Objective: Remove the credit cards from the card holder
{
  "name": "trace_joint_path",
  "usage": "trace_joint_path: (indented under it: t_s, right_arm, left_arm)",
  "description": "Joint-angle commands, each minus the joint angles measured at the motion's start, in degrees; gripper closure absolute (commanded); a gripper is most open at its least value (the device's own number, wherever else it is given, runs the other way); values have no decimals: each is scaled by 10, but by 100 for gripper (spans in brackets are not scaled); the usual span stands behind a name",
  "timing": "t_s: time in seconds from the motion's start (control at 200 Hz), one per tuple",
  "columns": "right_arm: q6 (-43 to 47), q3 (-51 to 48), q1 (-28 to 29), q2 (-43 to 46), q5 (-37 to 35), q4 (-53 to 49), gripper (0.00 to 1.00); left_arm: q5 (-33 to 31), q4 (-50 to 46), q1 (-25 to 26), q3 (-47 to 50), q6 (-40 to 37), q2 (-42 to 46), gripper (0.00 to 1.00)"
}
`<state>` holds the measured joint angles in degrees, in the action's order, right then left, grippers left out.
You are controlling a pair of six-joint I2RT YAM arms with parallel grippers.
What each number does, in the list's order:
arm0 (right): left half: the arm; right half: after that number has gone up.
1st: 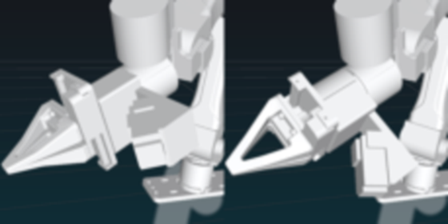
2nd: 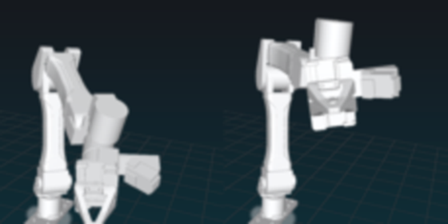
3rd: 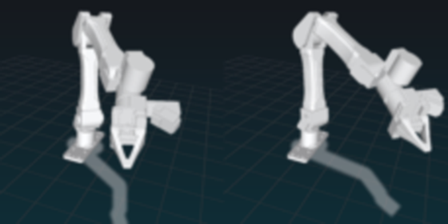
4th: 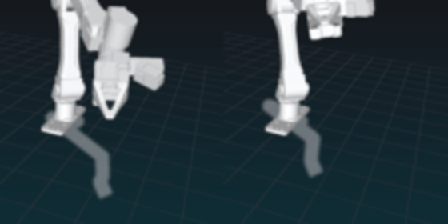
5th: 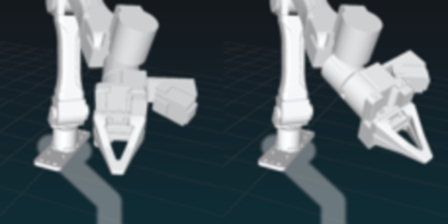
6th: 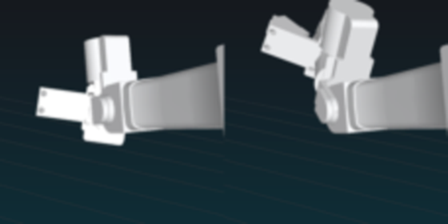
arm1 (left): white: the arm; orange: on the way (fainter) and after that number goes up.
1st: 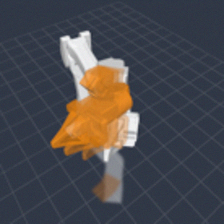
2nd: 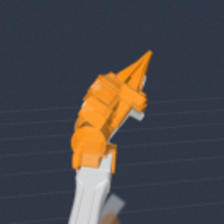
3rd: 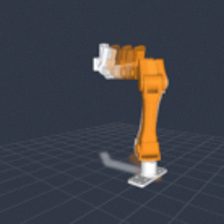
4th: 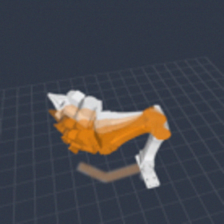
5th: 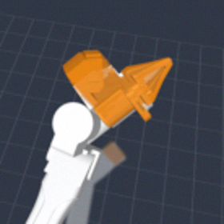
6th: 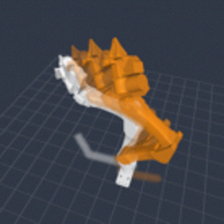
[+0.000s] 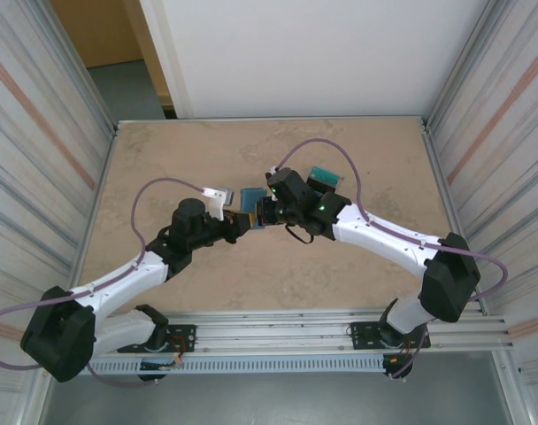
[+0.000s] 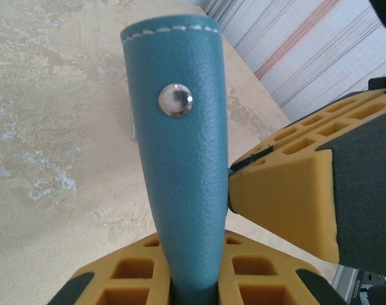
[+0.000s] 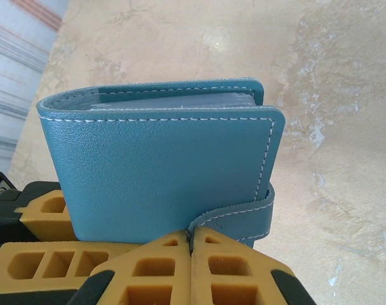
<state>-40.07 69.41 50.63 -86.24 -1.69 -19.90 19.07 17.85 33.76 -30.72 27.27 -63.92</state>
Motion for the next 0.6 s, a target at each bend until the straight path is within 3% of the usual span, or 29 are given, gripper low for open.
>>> trace_joint_path:
  t_s: [0.0, 0.591]
  right_arm:
    - [-1, -16, -8, 17, -37, -18, 100]
    - [-1, -26, -13, 31, -43, -16, 100]
  left_arm:
    - [16, 34, 1, -2, 1, 26, 100]
    - [16, 37, 0, -3, 1, 25, 100]
